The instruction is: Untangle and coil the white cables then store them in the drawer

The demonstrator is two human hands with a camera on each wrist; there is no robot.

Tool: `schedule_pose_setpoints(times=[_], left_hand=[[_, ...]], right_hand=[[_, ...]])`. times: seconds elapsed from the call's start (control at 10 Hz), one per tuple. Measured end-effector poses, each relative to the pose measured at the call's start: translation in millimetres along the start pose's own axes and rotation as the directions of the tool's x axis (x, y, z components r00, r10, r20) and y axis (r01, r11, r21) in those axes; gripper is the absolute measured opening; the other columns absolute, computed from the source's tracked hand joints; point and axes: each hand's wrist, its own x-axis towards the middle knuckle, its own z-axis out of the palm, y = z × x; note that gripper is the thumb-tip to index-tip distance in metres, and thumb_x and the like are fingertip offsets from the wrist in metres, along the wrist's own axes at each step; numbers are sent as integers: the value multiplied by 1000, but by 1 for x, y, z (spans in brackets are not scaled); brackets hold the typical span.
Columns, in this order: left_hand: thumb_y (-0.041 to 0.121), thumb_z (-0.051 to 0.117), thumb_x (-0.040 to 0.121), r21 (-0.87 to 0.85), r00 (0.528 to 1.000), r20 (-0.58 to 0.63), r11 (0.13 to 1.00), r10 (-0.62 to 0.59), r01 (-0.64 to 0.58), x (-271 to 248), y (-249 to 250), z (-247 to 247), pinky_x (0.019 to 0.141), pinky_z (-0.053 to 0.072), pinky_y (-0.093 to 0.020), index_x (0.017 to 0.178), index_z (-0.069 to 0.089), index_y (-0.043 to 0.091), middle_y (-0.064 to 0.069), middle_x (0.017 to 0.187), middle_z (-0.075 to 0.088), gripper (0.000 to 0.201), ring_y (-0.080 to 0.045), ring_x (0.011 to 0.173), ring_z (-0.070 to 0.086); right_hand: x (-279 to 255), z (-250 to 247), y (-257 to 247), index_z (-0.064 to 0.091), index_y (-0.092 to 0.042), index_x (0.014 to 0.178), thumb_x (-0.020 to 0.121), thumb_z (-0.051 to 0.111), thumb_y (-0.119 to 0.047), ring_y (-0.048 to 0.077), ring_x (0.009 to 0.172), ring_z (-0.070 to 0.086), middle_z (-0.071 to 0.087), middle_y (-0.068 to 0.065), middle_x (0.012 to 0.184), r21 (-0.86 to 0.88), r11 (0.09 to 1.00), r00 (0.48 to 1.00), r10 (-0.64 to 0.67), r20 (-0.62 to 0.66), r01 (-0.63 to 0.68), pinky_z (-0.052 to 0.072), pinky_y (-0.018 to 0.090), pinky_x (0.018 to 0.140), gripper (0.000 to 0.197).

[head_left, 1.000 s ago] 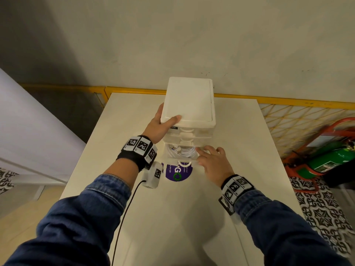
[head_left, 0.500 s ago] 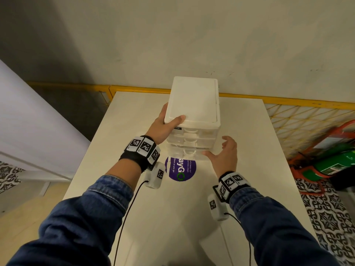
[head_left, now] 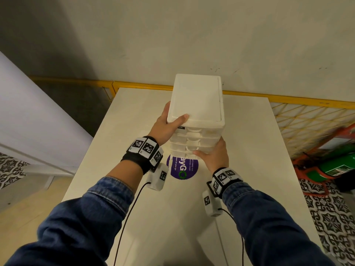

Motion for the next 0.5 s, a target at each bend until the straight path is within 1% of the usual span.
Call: schedule_pose_setpoints(times=[0.1, 0.2, 0.3, 0.4, 0.5], left_hand=[[46, 59, 86, 1, 1000, -6, 1000, 4, -4, -1, 0, 0, 96, 46, -35, 137, 29, 42, 15, 118, 60, 60, -6, 107, 58], [47, 59, 86, 0, 1000, -9, 1000, 9, -9, -1, 2, -1, 95, 46, -32, 138, 29, 42, 15, 120, 59, 61, -4, 107, 58], [51, 58, 85, -21, 999, 19, 999, -27, 27, -5, -3, 0, 102, 43, -36, 145, 20, 36, 14, 128, 54, 73, -8, 115, 54], [70, 52, 76, 4, 985, -32, 985, -170, 170, -15, -10, -3, 107, 30, -37, 149, 2, 30, -3, 146, 39, 97, -19, 132, 40], [68, 47, 79, 106, 957, -103, 954, -271, 282, -49, -38, -12, 101, 31, -35, 149, 12, 26, -12, 149, 35, 89, -24, 134, 37]], right_hand=[[-1, 8, 2, 35, -19, 130, 55, 84, -41, 26, 114, 53, 50, 6, 126, -28, 1000, 996, -1, -86, -2, 49, 46, 92, 93], [1, 8, 4, 34, -20, 131, 57, 83, -40, 27, 114, 53, 50, 6, 126, -28, 1000, 996, 1, -94, -4, 49, 46, 92, 91], [-5, 2, 11, 30, -23, 135, 59, 82, -38, 27, 114, 53, 49, 6, 128, -73, 997, 1000, -17, -18, 15, 49, 47, 91, 93], [-20, -16, 18, 17, -24, 143, 69, 77, -37, 27, 122, 47, 38, 8, 141, -157, 988, 996, 15, 91, 0, 45, 46, 98, 96], [-66, -48, 49, 36, -33, 136, 78, 64, -52, 11, 111, 54, 46, 0, 135, -240, 971, 980, 40, 196, 8, 45, 27, 95, 67]])
